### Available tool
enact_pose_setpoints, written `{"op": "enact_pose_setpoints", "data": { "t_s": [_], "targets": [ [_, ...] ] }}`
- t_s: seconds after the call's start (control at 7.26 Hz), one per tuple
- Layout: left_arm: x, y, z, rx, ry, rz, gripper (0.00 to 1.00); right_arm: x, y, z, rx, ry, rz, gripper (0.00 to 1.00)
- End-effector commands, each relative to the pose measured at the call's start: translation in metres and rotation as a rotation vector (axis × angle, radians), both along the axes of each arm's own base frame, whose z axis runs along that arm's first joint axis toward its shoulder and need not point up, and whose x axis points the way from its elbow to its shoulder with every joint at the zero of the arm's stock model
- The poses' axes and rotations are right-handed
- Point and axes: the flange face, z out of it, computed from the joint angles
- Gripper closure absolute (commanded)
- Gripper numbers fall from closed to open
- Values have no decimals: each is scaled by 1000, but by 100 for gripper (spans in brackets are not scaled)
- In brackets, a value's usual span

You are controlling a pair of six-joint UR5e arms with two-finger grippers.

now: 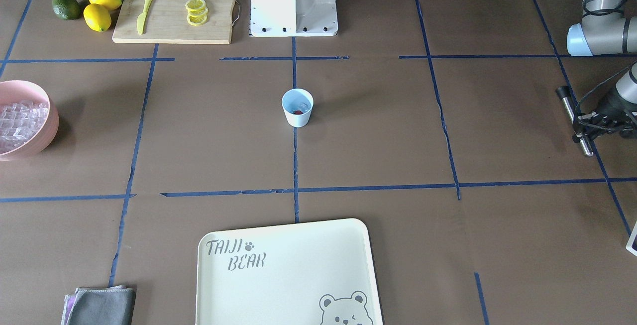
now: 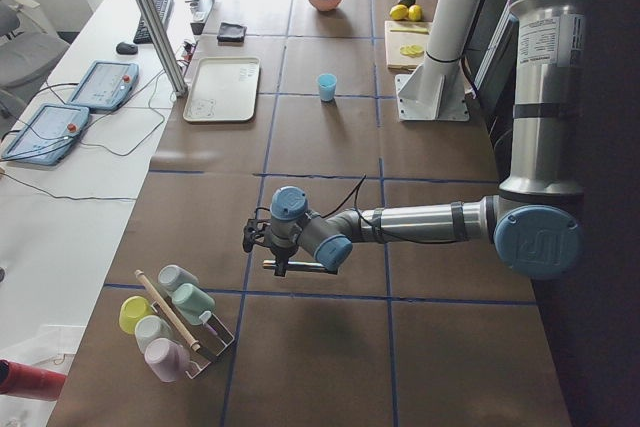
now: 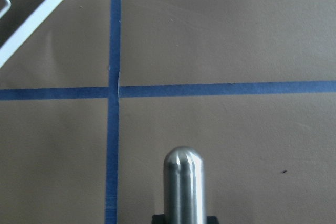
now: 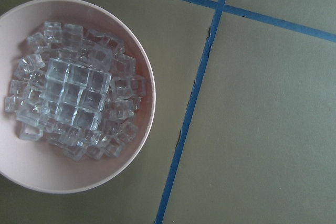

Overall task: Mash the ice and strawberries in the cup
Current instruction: 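Lower the muddler onto the table and open the left gripper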

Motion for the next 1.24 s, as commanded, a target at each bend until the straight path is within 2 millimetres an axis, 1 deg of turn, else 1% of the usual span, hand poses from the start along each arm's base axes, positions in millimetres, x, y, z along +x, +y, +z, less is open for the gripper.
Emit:
{"op": "enact_pose_setpoints", "data": {
  "t_s": [0.0, 0.28, 0.41, 0.55, 0.69, 0.83, 0.96, 1.1],
  "targets": [
    [2, 0, -4, 13, 1, 10, 0, 0, 0, 0, -1, -1, 1, 0],
    [3, -2, -14, 24, 15, 18, 0, 0, -1, -1, 2, -1, 1, 0],
    [7, 1, -23, 16, 62, 52, 0, 0, -2, -2, 4, -1, 1, 0],
    [2, 0, -23, 51, 63, 90, 0, 0, -2, -2, 4, 0, 1, 0],
    [-10, -2, -20, 77, 42, 123, 0, 0, -2, -2, 2, 0, 1, 0],
    [-43, -8, -19, 99, 30, 145, 0, 0, -3, -2, 5, 0, 1, 0],
    [-79, -14, -27, 124, -5, 167, 0, 0, -3, -2, 4, 0, 1, 0],
    [-130, -14, -35, 112, -45, 173, 0, 0, -3, -2, 4, -1, 1, 0]
  ]
}}
